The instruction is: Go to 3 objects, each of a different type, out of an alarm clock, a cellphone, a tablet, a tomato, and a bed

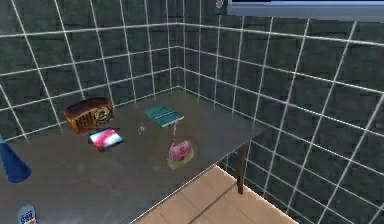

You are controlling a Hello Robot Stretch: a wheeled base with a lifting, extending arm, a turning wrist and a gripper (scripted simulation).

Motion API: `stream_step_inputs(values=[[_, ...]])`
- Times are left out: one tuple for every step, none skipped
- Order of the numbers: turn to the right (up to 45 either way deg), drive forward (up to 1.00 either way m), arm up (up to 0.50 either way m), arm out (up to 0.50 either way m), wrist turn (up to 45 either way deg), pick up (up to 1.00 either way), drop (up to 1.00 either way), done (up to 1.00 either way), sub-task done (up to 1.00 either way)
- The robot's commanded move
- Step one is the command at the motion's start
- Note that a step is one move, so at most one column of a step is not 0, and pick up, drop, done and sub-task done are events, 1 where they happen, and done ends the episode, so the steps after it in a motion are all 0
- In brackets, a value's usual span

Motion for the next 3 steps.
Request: stream_step_inputs(values=[[-24.0,0.00,0.00,0.00,0.0,0.00,0.00,0.00,0.00],[0.0,0.00,0.00,0.00,0.0,0.00,0.00,0.00,1.00],[45.0,0.00,0.00,0.00,0.0,0.00,0.00,0.00,0.00]])
